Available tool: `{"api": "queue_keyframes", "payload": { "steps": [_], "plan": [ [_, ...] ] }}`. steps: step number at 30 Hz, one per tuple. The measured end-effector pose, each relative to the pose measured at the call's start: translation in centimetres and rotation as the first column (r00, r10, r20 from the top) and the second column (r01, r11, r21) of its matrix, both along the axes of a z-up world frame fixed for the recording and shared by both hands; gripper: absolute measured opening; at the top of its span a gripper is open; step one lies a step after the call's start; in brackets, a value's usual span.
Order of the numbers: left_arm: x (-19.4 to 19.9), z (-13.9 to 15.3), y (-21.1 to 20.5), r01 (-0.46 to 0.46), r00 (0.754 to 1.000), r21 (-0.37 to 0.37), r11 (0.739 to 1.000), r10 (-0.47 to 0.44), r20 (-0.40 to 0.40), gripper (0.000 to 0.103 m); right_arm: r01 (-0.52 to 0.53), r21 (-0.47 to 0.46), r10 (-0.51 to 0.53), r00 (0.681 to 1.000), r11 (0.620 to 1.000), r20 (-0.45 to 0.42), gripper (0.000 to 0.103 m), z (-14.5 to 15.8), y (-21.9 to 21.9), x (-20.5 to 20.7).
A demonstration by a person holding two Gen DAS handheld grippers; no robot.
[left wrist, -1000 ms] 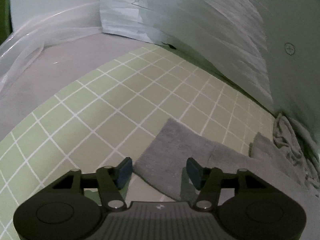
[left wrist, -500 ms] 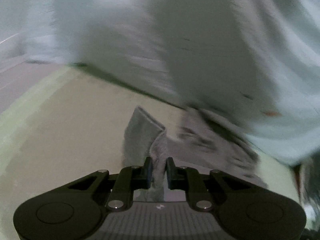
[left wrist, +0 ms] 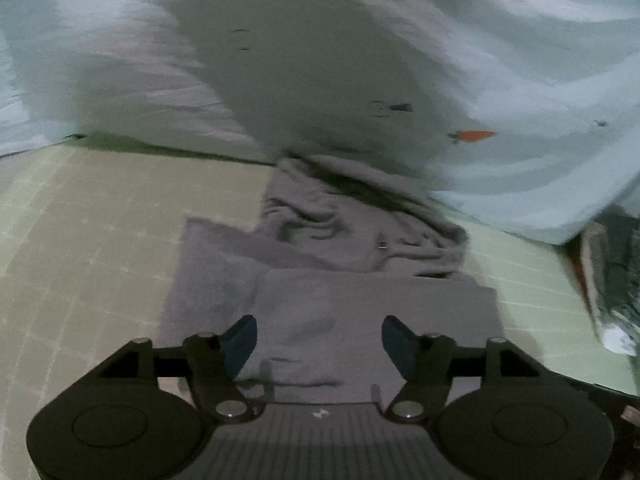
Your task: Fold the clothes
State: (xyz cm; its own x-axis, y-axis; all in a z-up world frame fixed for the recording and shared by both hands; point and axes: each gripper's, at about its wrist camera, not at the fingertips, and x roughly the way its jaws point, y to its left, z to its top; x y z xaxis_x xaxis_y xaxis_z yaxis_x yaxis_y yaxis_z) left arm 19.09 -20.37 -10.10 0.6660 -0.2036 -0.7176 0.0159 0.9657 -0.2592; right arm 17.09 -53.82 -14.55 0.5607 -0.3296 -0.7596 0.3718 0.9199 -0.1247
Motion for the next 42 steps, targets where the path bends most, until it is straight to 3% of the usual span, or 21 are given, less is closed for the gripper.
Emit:
{"api": "queue_keyframes", "payload": {
  "steps": [4, 10, 19, 28, 34, 35, 36, 38, 40, 42],
  "plan": [
    [-0.1, -0.4, 2.0, -0.074, 0.997, 0.041, 0.996, 0.076, -0.030, 0.072, -0.026, 0.010, 0.027, 1.000, 1.000, -0.006, 0.103, 0.2, 0.9, 0.5],
    [0.5, -1.8, 5.0, -0.163, 0.984, 0.026, 0.986, 0.164, -0.065, 0.074, -0.105, 0.000, 0.105, 0.995, 0.995, -0.006, 0.103, 1.1, 3.3, 1.9],
    [2.5, -4.8, 7.9, -0.216, 0.960, 0.069, 0.974, 0.225, -0.167, 0.080, -0.207, 0.026, 0.208, 0.978, 0.978, -0.023, 0.101, 1.4, 8.5, 5.1],
    [3.6, -6.5, 7.6, -0.206, 0.956, 0.081, 0.975, 0.218, -0.195, 0.088, -0.411, 0.179, 0.420, 0.908, 0.894, -0.014, 0.089, 0.8, 17.4, 8.0],
    [4.0, -6.8, 6.7, -0.195, 0.957, 0.127, 0.972, 0.217, -0.191, 0.093, -0.497, 0.273, 0.523, 0.852, 0.824, -0.028, 0.073, -0.3, 21.9, 8.5],
    [4.0, -6.8, 6.7, -0.194, 0.957, 0.131, 0.972, 0.217, -0.190, 0.093, -0.495, 0.291, 0.526, 0.850, 0.819, -0.034, 0.060, -0.6, 22.1, 8.6],
    [4.0, -6.9, 6.7, -0.193, 0.958, 0.134, 0.972, 0.217, -0.189, 0.094, -0.491, 0.313, 0.527, 0.849, 0.813, -0.038, 0.054, -0.9, 22.2, 8.7],
    [4.0, -6.9, 6.6, -0.193, 0.958, 0.138, 0.971, 0.217, -0.188, 0.095, -0.475, 0.363, 0.521, 0.853, 0.801, -0.034, 0.053, -1.3, 21.9, 8.8],
    [4.1, -6.9, 6.6, -0.194, 0.957, 0.139, 0.971, 0.218, -0.191, 0.095, -0.480, 0.388, 0.530, 0.848, 0.787, -0.025, 0.042, -1.6, 21.6, 8.9],
    [4.1, -6.9, 6.5, -0.195, 0.956, 0.140, 0.971, 0.220, -0.193, 0.095, -0.496, 0.416, 0.549, 0.836, 0.762, -0.009, 0.019, -1.5, 21.5, 8.8]
  ]
}}
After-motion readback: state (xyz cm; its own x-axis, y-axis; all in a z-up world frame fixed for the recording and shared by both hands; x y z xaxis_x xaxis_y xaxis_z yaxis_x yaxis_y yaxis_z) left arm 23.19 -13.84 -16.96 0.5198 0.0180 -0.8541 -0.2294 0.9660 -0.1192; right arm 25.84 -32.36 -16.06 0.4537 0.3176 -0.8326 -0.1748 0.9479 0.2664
